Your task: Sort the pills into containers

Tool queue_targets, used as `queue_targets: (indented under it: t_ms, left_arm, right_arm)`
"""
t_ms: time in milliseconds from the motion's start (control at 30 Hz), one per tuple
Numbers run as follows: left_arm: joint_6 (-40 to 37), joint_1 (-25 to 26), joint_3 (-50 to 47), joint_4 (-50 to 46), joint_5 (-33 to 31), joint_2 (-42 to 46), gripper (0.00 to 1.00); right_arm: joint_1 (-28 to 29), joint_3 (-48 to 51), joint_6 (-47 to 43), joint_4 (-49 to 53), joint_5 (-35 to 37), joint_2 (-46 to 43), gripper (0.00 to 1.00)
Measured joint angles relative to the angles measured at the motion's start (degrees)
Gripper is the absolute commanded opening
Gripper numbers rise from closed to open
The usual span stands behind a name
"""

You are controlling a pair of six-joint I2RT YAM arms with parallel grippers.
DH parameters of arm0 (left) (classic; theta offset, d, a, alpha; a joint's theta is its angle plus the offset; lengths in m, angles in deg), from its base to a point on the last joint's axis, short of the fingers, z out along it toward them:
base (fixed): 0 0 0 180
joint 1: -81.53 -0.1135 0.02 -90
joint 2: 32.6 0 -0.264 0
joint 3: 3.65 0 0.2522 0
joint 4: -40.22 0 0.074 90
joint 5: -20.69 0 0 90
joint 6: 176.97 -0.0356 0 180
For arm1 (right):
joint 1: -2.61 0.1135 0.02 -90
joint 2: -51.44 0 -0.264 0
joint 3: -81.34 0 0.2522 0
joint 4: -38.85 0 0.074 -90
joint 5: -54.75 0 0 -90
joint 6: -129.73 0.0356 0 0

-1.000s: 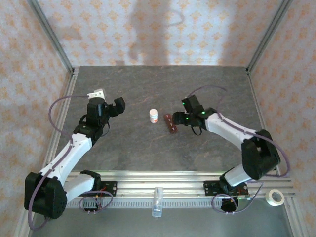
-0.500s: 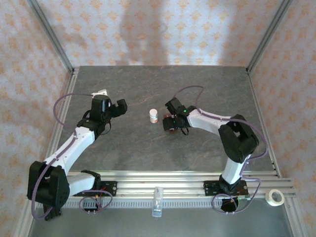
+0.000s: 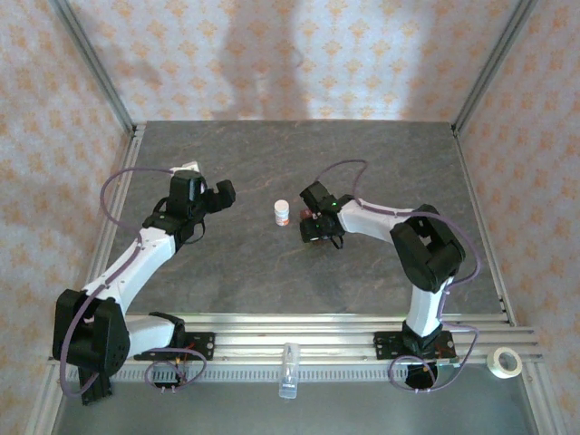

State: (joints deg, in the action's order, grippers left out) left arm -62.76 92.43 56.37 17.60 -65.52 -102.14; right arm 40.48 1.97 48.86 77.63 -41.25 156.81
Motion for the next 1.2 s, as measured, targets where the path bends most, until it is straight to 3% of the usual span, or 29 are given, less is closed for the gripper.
queue_targets:
  t_ms: [167, 400, 567, 800, 1000, 1200]
  left_arm:
    - [0.0, 0.0, 0.0, -0.8, 0.3, 0.0, 1.00]
    - [0.0, 0.0, 0.0, -1.2, 0.5, 0.0, 1.00]
    - [1.4, 0.0, 0.5, -1.6, 2.6, 0.1, 1.00]
    - [5.4, 1.0, 4.3, -2.3, 11.0, 1.4, 1.00]
    - [10.1, 6.2, 8.7, -2.0, 16.8, 2.1, 1.00]
    - [15.6, 12.8, 11.3, 2.2, 20.2, 1.6, 1.00]
  right_arm:
    - [0.0, 0.0, -0.1, -0.2, 0.0, 0.4, 0.60]
    - [0.0, -0.2, -0.2, -0.4, 0.0, 1.0, 0.38]
    - [0.0, 0.5, 0.0, -0.5, 0.1, -0.3, 0.36]
    - [0.0, 4.1, 0.7, 0.5, 0.9, -13.9, 0.36]
    - [-0.1, 7.2, 1.6, 0.6, -0.1, -26.8, 0.36]
    - [-0.2, 10.6, 1.8, 0.2, -5.8, -33.5, 0.34]
